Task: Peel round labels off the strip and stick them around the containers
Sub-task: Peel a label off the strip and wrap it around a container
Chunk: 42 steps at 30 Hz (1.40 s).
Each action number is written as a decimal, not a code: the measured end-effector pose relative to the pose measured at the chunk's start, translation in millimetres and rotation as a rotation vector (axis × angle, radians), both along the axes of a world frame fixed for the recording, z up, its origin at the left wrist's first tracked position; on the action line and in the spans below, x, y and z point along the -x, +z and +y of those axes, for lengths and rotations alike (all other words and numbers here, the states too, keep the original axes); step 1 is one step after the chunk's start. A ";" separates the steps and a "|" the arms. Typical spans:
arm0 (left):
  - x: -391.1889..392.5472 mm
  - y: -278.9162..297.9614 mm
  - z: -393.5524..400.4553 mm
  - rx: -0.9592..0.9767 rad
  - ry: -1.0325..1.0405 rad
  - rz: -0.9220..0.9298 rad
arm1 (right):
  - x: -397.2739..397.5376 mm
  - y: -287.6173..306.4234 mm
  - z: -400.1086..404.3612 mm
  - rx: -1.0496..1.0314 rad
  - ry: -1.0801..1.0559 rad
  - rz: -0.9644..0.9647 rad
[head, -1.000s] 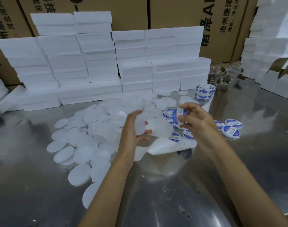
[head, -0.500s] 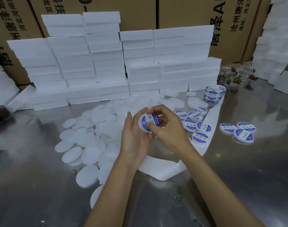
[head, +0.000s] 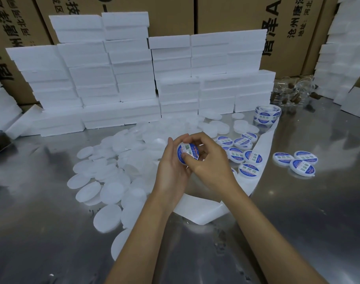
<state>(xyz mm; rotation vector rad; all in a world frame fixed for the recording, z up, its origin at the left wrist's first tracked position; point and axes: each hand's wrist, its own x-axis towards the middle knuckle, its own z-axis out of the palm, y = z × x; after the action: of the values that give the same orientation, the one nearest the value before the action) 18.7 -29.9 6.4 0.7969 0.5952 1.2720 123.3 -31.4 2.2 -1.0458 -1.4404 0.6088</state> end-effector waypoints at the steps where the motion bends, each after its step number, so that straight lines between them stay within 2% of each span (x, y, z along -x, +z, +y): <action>1: -0.2 0.4 -0.4 -0.010 0.004 0.011 | -0.2 -0.4 0.0 -0.003 -0.009 -0.012; 15: -8.1 0.3 -7.0 -0.173 0.030 0.198 | 3.7 -2.4 -8.5 0.021 -0.227 -0.196; 21: -3.5 3.2 -5.3 -0.074 0.085 0.125 | -0.6 -5.6 -5.7 0.052 -0.289 -0.278; 25: 1.0 1.7 -1.7 0.033 0.056 -0.009 | -6.2 -7.8 -4.1 0.107 -0.340 -0.272; 28: 1.6 1.2 -2.4 0.042 -0.009 -0.080 | -2.1 -13.6 -6.1 0.105 -0.430 -0.320; 31: 0.0 1.7 -3.9 0.035 -0.078 -0.149 | -0.1 -15.1 -7.3 0.096 -0.457 -0.457; 35: -3.1 2.9 -6.4 0.012 -0.132 -0.133 | -5.7 -15.7 -2.9 0.019 -0.516 -0.489; 37: -4.7 2.4 -6.6 -0.026 -0.135 -0.049 | -9.1 -16.1 0.7 0.035 -0.522 -0.463; 42: 0.2 -4.5 -3.0 -0.294 0.064 0.489 | -25.4 -13.4 5.7 0.103 -0.377 -0.331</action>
<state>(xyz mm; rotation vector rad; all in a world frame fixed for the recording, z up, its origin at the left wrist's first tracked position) 18.5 -32.8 1.9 1.3644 0.8380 1.2424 148.7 -25.7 -11.2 -1.5097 -1.4489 0.2452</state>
